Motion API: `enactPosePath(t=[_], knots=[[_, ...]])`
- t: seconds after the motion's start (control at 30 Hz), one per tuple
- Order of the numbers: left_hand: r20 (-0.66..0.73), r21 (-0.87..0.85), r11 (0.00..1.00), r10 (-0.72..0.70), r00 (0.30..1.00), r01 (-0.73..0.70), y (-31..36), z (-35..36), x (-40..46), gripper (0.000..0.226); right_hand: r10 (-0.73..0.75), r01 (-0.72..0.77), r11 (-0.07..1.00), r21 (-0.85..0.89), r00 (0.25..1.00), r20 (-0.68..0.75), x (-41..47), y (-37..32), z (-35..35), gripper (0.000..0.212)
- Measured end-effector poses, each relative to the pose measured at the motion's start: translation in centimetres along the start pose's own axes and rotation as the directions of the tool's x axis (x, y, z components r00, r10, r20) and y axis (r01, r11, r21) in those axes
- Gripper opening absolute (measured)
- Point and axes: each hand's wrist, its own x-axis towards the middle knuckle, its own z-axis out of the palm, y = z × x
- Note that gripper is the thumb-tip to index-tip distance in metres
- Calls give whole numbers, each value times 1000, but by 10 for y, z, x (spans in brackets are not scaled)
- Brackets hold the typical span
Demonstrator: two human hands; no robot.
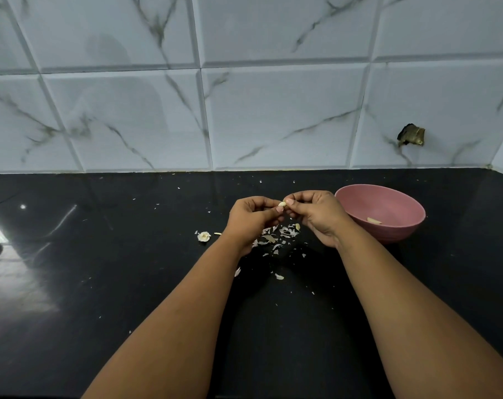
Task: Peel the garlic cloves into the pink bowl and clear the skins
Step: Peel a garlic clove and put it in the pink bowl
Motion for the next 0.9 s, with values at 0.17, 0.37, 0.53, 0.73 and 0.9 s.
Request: enactPosePath(t=[0.17, 0.37, 0.53, 0.73, 0.9], knots=[[36, -113, 993, -41, 999, 45, 3, -1, 1, 8, 14, -19, 989, 149, 999, 32, -3, -4, 2, 12], [14, -52, 996, -66, 998, 67, 2, 3, 1, 9, -12, 11, 1000, -23, 999, -47, -3, -2, 10, 11], [-37, -168, 981, -103, 994, 95, 2, 7, 3, 20, -19, 16, 999, -39, 996, -90, -1, -3, 14, 16], [-56, -163, 985, -70, 996, 60, 1, 4, 3, 18, -160, 48, 870, -491, 969, -189, 1, -1, 3, 10], [-65, -120, 992, -55, 996, 47, 1, 7, 2, 21, -256, 132, 573, -809, 966, -24, -4, 0, 2, 11]])
